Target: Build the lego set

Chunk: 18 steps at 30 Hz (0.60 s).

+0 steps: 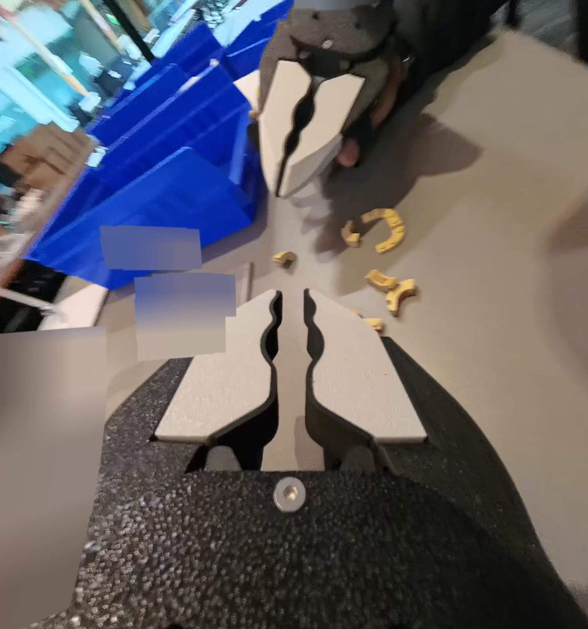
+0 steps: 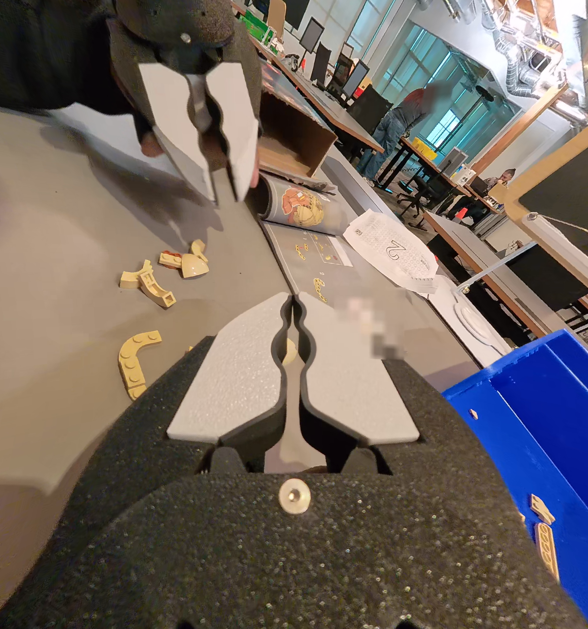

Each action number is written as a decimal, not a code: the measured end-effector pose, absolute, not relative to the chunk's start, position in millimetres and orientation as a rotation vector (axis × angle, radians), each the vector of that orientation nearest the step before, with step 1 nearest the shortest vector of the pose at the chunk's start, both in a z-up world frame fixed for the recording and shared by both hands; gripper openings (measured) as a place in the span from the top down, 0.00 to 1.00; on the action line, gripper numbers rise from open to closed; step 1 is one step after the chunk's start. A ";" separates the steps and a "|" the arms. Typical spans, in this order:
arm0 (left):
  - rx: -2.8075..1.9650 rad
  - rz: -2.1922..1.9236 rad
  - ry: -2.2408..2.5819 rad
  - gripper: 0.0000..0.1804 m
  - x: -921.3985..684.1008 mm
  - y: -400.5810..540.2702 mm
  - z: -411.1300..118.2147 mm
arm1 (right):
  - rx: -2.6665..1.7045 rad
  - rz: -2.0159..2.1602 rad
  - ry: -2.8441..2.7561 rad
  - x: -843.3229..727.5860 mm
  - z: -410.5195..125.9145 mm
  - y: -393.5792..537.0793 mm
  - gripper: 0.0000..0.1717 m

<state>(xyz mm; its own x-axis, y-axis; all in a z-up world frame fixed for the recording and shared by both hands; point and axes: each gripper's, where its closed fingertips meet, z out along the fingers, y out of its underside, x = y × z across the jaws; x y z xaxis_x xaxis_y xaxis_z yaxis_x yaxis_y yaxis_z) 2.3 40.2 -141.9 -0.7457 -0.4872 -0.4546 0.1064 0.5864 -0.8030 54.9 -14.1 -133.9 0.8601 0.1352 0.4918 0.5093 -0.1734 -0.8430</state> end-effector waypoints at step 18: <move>-0.383 -1.025 2.584 0.96 -23.4 23.2 -197.3 | -1.757 -0.369 -0.533 51.5 -139.2 -12.5 1.00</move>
<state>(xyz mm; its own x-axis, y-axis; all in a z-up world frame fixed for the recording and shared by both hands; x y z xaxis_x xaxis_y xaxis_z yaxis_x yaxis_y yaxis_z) -23.4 23.2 -197.3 -0.9078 -0.3650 -0.2064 -0.1242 0.7043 -0.6989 51.5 -12.5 -139.2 0.8445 0.1583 0.5116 0.5346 -0.1928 -0.8228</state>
